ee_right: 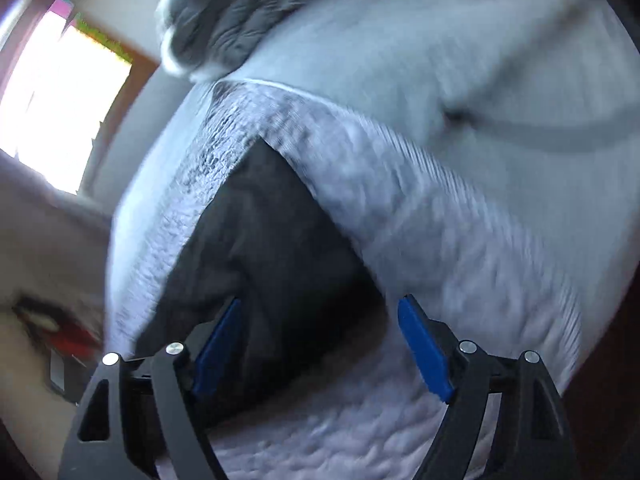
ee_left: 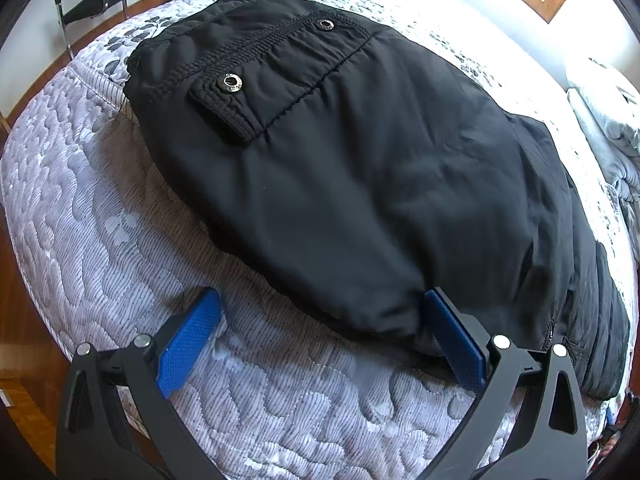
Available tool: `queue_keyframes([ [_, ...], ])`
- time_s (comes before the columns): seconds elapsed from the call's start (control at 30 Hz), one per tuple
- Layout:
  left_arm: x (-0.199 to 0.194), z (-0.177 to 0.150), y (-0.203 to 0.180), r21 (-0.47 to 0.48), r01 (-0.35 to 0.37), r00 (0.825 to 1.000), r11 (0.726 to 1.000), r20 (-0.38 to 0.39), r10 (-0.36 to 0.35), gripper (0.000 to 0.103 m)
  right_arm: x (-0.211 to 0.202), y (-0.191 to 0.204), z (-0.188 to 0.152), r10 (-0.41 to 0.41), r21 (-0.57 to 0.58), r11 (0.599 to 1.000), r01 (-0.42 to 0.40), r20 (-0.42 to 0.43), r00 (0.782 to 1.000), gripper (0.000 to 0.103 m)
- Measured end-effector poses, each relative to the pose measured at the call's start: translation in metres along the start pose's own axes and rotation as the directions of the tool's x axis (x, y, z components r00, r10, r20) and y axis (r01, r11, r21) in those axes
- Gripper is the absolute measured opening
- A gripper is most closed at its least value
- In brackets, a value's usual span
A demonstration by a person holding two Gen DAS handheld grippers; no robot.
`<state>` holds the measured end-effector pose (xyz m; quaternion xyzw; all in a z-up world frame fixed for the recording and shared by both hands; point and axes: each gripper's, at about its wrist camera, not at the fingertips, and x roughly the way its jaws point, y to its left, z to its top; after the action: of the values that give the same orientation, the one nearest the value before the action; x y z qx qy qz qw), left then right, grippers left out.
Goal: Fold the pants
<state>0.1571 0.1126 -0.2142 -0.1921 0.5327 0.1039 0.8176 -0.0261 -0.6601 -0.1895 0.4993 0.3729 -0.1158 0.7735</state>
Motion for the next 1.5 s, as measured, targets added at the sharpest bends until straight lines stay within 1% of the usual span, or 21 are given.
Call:
queue_keyframes([
  [0.13,-0.001,-0.001,0.000,0.001,0.003,1.000,1.000,0.002,-0.003,0.101,0.019,-0.013,-0.006,0.064,0.131,0.989,-0.066,0.020,0.998,0.081],
  [0.23,-0.001,-0.001,0.000,0.001,0.004,1.000,1.000,0.001,-0.004,0.101,0.030,-0.006,-0.001,0.082,0.138,0.986,-0.089,0.058,0.995,0.081],
  [0.33,-0.001,-0.001,0.000,0.001,0.003,1.000,1.000,0.001,-0.003,0.101,0.045,-0.001,0.008,0.072,0.154,0.985,-0.082,0.069,0.995,0.075],
  [0.37,-0.001,0.000,0.000,0.001,0.003,1.000,1.000,0.001,-0.003,0.101,0.049,-0.002,0.010,0.067,0.168,0.983,-0.078,0.073,0.995,0.070],
  [0.4,-0.001,0.000,-0.001,0.001,0.004,1.000,1.000,0.001,-0.004,0.101,0.050,-0.003,0.012,0.062,0.178,0.981,-0.075,0.080,0.995,0.059],
  [0.47,-0.001,0.000,-0.001,0.001,0.005,1.000,1.000,0.001,-0.005,0.101,0.052,-0.006,0.013,0.096,0.198,0.974,-0.113,0.093,0.991,0.044],
  [0.5,-0.001,0.000,0.000,0.001,0.006,1.000,1.000,0.002,-0.006,0.101,0.050,-0.009,0.013,0.120,0.208,0.968,-0.138,0.098,0.988,0.032],
  [0.57,-0.001,0.000,0.000,0.001,0.006,1.000,1.000,0.003,-0.006,0.101,0.044,-0.014,0.011,0.165,0.226,0.956,-0.187,0.112,0.980,0.025],
  [0.6,0.000,0.000,-0.001,0.001,0.006,1.000,1.000,0.002,-0.006,0.101,0.040,-0.013,0.010,0.169,0.223,0.956,-0.192,0.117,0.979,0.022],
  [0.7,-0.001,0.001,0.000,0.000,0.011,1.000,1.000,-0.003,-0.011,0.101,0.024,-0.005,0.008,0.170,0.188,0.962,-0.196,0.142,0.975,0.019],
  [0.77,-0.002,0.001,0.000,0.003,0.017,1.000,1.000,-0.003,-0.017,0.101,0.015,0.000,0.008,0.134,0.173,0.972,-0.161,0.158,0.978,0.019],
  [0.8,-0.002,0.001,0.000,0.006,0.019,1.000,1.000,-0.001,-0.019,0.101,0.013,0.004,0.009,0.095,0.161,0.980,-0.119,0.151,0.984,0.019],
  [0.83,-0.002,0.000,0.000,0.009,0.020,1.000,1.000,0.003,-0.020,0.101,0.012,0.014,0.009,0.033,0.118,0.992,-0.050,0.140,0.990,0.019],
  [0.87,-0.003,-0.001,0.000,0.008,0.022,1.000,1.000,0.007,-0.022,0.101,0.009,0.020,0.007,0.009,0.093,0.995,-0.023,0.143,0.990,0.019],
  [1.0,-0.006,-0.003,0.005,0.003,0.044,0.999,0.999,0.009,-0.044,0.100,-0.009,0.076,0.000,-0.031,-0.085,0.995,0.048,0.198,0.980,0.019],
  [1.07,-0.008,-0.003,0.010,-0.001,0.063,0.998,0.998,0.004,-0.063,0.100,-0.021,0.124,-0.012,-0.009,-0.233,0.970,0.063,0.226,0.974,0.019],
  [1.1,-0.009,-0.002,0.012,-0.003,0.071,0.997,0.997,0.001,-0.071,0.100,-0.026,0.155,-0.022,0.011,-0.321,0.945,0.068,0.238,0.971,0.019],
  [1.13,-0.010,-0.001,0.015,-0.007,0.083,0.997,0.997,-0.002,-0.083,0.100,-0.030,0.174,-0.028,0.024,-0.373,0.925,0.070,0.241,0.970,0.019],
  [1.23,-0.013,0.002,0.026,-0.036,0.120,0.993,0.992,0.001,-0.120,0.100,-0.032,0.238,-0.060,0.054,-0.545,0.834,0.088,0.239,0.969,0.019],
  [1.3,-0.014,0.002,0.032,-0.057,0.141,0.990,0.988,0.006,-0.141,0.100,-0.026,0.271,-0.082,0.066,-0.614,0.785,0.082,0.216,0.974,0.019],
  [1.5,-0.017,0.007,0.049,-0.102,0.188,0.982,0.977,0.001,-0.189,0.100,-0.009,0.325,-0.150,0.067,-0.750,0.654,0.099,0.187,0.980,0.019],
])
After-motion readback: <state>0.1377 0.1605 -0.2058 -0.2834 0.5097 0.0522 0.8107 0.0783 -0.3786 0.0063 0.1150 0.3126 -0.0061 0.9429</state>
